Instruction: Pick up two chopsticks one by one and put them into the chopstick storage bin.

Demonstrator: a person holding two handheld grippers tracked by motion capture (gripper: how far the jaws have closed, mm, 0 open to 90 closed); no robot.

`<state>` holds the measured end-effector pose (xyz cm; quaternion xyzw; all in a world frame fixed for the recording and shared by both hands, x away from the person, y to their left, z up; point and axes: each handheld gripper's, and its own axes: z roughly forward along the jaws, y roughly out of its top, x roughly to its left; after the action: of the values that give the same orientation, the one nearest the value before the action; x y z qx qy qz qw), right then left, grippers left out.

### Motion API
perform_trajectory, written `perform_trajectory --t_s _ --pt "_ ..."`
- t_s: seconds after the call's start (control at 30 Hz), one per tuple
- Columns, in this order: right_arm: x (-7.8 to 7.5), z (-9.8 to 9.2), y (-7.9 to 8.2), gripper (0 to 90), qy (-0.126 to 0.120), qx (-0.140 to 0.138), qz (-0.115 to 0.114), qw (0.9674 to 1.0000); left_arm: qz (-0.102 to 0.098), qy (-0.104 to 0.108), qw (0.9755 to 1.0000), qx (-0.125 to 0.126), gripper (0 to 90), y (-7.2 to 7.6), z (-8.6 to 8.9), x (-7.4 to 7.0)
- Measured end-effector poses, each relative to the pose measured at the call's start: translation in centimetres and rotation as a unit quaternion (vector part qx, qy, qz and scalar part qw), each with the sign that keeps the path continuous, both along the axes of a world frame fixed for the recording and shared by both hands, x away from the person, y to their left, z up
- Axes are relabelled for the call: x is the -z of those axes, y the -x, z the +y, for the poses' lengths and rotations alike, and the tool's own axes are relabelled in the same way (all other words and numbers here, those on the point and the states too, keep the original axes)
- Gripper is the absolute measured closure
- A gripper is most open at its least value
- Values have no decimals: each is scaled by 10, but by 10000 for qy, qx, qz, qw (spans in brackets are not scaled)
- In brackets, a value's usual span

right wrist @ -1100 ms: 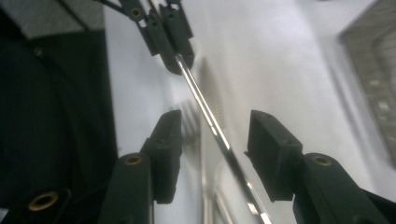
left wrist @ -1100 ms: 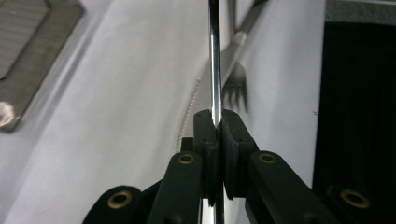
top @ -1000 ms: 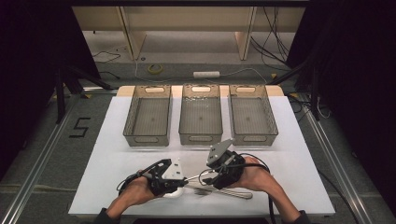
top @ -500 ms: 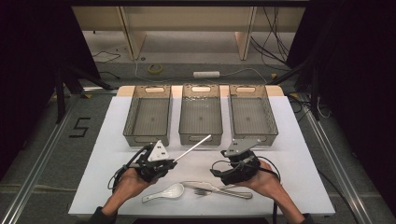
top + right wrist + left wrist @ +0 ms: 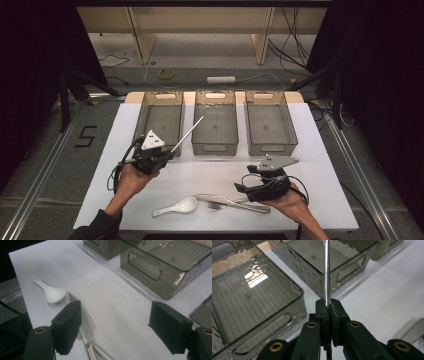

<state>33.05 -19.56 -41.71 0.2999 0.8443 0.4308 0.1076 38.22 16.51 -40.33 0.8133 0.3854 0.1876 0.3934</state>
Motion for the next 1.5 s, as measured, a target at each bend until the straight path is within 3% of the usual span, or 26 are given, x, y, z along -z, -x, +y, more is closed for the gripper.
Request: perform_trajectory --t_s 0.3,0.47,0.73,1.27,1.5 --pt "7 -3 5 269 -16 44 64 10000 -82 47 9984 -562 854 -32 15 -14" --pt "5 -4 11 263 -88 54 23 9999 -38 289 9951 -948 854 -56 27 -13" --pt "7 -4 15 261 -79 -14 30 10000 -17 357 9905 -1325 854 -82 38 -14" --pt "7 -1 20 247 -105 -115 49 9999 157 356 9813 -1883 853 -120 51 3" --pt "7 0 21 238 -142 -128 50 9998 382 318 9770 -2071 852 -130 57 14"
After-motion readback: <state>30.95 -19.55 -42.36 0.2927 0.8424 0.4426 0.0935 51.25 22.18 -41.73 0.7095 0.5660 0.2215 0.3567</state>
